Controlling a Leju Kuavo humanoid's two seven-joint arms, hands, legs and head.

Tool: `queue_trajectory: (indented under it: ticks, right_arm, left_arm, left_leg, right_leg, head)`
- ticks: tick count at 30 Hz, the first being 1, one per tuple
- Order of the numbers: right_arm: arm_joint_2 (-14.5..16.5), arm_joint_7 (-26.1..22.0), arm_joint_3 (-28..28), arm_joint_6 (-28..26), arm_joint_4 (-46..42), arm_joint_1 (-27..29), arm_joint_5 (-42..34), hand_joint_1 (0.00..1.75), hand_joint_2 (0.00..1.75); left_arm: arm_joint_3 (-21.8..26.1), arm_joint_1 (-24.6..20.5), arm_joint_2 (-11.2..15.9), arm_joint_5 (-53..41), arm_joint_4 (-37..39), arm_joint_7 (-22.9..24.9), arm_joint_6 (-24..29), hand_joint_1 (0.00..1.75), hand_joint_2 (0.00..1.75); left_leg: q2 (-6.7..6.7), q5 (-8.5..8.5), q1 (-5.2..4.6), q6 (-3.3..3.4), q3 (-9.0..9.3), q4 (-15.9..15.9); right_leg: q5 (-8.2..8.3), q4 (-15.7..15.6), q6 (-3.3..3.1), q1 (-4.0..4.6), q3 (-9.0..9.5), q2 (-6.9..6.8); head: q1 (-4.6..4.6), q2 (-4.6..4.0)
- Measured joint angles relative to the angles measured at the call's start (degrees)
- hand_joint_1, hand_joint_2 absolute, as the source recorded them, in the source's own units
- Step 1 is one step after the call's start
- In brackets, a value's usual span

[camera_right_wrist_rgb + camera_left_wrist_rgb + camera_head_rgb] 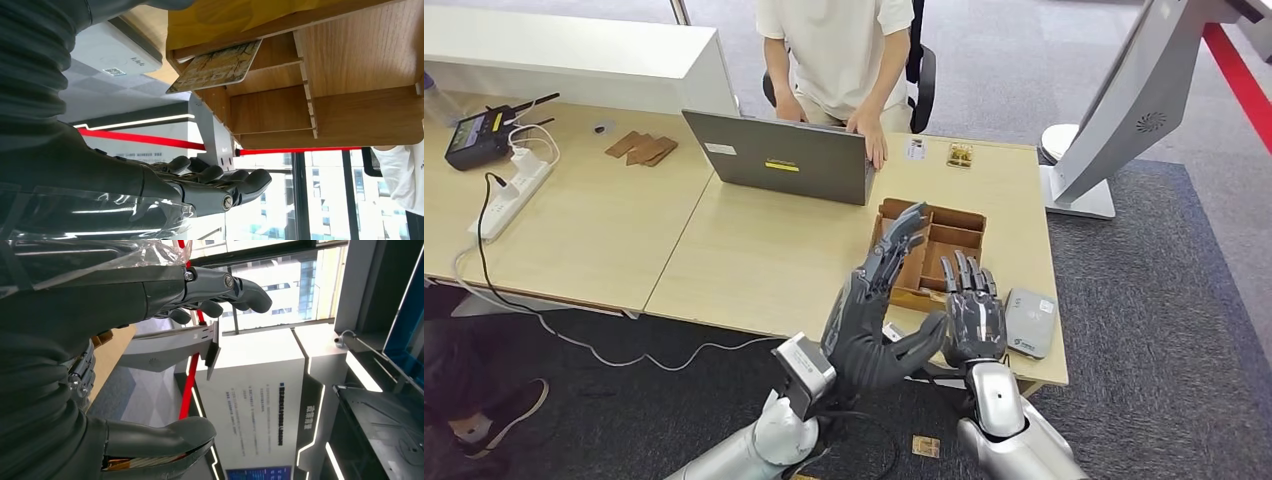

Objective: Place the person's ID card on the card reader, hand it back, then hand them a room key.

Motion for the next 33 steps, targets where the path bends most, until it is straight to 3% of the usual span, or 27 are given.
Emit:
queue_trajectory:
  ticks: [33]
  right_arm:
    - [1.8,-1.44,-0.15,0.63,8.16,-4.24,-0.16,0.0,1.75]
  left_arm:
    - [0.0,0.17,0.23,0.12,-0.25,-0.87,-0.36,0.0,1.75]
  left_leg:
    - [0.0,0.0,0.0,0.0,0.0,0.0]
  right_leg:
    - [0.0,0.0,0.0,0.0,0.0,0.0]
  head:
    - [0.0,0.0]
